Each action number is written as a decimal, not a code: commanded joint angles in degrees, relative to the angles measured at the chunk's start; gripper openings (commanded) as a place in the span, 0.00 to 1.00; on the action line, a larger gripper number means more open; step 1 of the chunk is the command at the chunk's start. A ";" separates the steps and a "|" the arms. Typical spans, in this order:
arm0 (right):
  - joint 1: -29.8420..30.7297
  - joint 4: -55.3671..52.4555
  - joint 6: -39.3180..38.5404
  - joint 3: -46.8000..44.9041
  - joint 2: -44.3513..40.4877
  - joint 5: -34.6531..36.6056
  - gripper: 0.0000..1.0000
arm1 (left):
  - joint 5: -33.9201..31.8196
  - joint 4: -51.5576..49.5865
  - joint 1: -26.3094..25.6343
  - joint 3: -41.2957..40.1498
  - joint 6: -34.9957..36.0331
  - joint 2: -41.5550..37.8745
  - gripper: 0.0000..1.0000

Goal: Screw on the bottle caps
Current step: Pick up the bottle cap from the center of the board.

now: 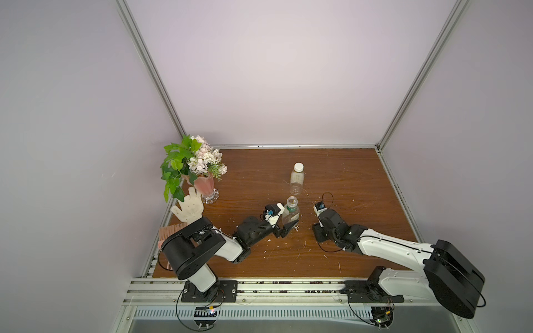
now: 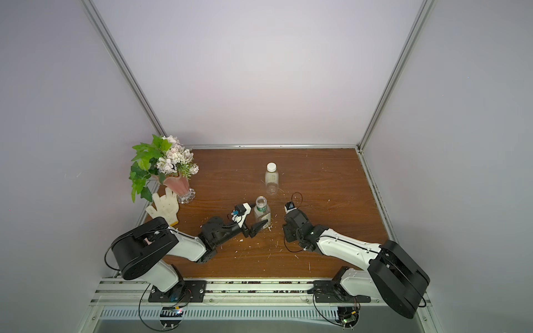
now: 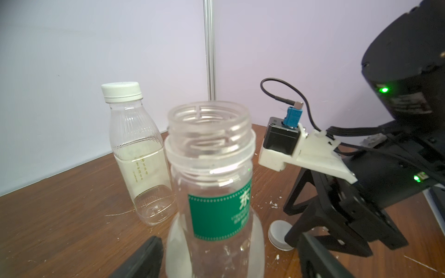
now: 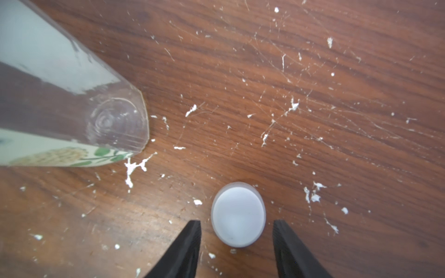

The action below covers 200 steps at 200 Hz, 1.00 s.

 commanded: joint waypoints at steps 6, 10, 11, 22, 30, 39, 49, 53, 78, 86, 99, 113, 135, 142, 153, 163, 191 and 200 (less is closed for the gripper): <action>0.33 -1.69 0.04 1.97 -1.92 0.61 0.54 | 1.10 4.95 0.62 0.14 -0.64 1.54 0.80; 0.32 -1.75 0.05 2.01 -1.98 0.62 0.54 | 1.11 4.98 0.57 0.14 -0.69 1.66 0.80; 0.32 -1.76 0.05 2.04 -2.01 0.66 0.54 | 1.12 5.05 0.60 0.14 -0.66 1.70 0.80; 0.36 -2.08 0.07 2.14 -2.18 0.72 0.54 | 1.24 5.04 0.66 0.36 -0.70 1.99 0.79; 0.27 -2.07 0.06 2.21 -2.21 0.71 0.54 | 1.26 5.04 0.63 0.48 -0.70 2.29 0.78; 0.34 -2.10 0.07 2.20 -2.22 0.71 0.54 | 1.31 4.92 0.70 0.66 -0.65 2.51 0.77; 0.31 -2.12 0.04 2.32 -2.21 0.61 0.54 | 1.30 4.63 0.68 1.03 -0.48 2.87 0.75; 0.33 -2.05 0.04 2.31 -2.21 0.50 0.54 | 1.32 4.61 0.69 1.17 -0.43 3.10 0.75; 0.34 -2.30 -0.05 2.57 -2.10 0.44 0.54 | 1.18 4.58 0.69 1.85 -0.42 4.25 0.77; 0.38 -2.32 -0.02 2.54 -2.12 0.44 0.54 | 0.88 4.52 0.70 2.01 -0.49 4.43 0.81; 0.26 -2.47 -0.04 2.58 -2.21 0.40 0.54 | 0.31 4.27 0.71 2.22 -0.39 4.76 0.82; 0.38 -2.54 -0.04 2.54 -2.29 0.38 0.54 | 0.23 3.55 0.79 2.66 -0.24 4.97 0.81; 0.34 -2.50 -0.04 2.59 -2.18 0.29 0.54 | 0.32 3.50 0.96 3.05 -0.15 5.35 0.77; 0.39 -2.56 0.06 2.48 -2.06 0.16 0.54 | 0.41 3.53 0.98 3.22 -0.08 5.56 0.76; 0.39 -2.48 0.18 2.41 -1.94 -0.04 0.54 | 0.35 3.55 1.02 3.44 0.10 5.94 0.73; 0.36 -2.47 0.28 2.36 -1.90 -0.18 0.54 | 0.30 3.91 1.14 3.63 0.07 6.53 0.71; 0.34 -2.46 0.34 2.23 -2.19 0.06 0.54 | 0.57 4.23 1.23 3.58 0.07 7.23 0.66; 0.31 -2.39 0.35 2.10 -2.21 0.00 0.54 | 0.53 4.24 1.22 3.65 0.22 7.23 0.65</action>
